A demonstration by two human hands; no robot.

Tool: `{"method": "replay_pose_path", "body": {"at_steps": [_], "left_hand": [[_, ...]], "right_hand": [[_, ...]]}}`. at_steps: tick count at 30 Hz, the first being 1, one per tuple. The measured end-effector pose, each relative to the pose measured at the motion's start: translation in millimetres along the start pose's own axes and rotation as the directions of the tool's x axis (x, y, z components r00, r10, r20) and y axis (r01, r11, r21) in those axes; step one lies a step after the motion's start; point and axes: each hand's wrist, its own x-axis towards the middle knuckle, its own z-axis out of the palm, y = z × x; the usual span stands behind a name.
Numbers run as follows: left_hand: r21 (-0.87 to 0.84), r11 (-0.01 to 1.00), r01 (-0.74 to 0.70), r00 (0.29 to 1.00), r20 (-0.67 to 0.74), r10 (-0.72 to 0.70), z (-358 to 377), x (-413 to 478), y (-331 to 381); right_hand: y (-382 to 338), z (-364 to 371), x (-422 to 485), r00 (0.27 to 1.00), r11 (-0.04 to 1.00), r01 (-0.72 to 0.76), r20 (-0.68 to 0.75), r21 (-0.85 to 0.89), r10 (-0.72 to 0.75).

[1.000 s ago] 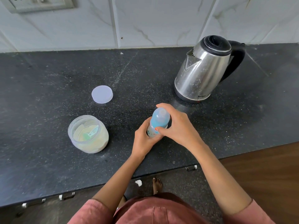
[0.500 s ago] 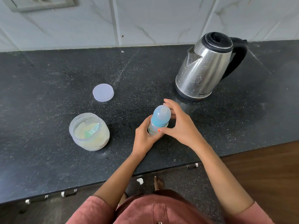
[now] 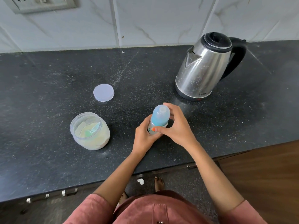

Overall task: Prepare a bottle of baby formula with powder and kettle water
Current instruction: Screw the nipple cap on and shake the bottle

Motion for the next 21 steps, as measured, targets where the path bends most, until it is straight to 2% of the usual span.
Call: {"method": "replay_pose_path", "body": {"at_steps": [3,5,9,13,15,19,21], "left_hand": [[0.009,1.000,0.004,1.000,0.002,-0.004,0,0,1],[0.012,1.000,0.009,1.000,-0.003,-0.009,0,-1,4],[0.013,1.000,0.008,1.000,-0.005,-0.008,-1,-2,5],[0.000,1.000,0.018,1.000,-0.010,-0.018,0,-1,1],[0.001,1.000,0.016,1.000,-0.011,-0.016,0,-1,1],[0.008,1.000,0.005,1.000,-0.003,-0.005,0,0,0],[0.003,1.000,0.010,1.000,-0.003,-0.010,0,0,2]], "right_hand": [[3,-8,0,0.989,0.992,0.004,0.145,0.123,-0.022],[7,-10,0,0.988,0.989,0.013,0.148,0.147,-0.036],[5,-5,1,1.000,0.988,0.005,0.030,0.154,-0.009],[2,10,3,0.993,0.999,-0.001,-0.121,0.034,0.005],[1,10,4,0.997,0.999,-0.002,-0.076,0.034,0.005],[5,-2,3,0.987,0.985,0.005,0.155,0.173,-0.032],[6,-6,2,0.980,0.976,0.003,0.191,0.218,-0.046]]}}
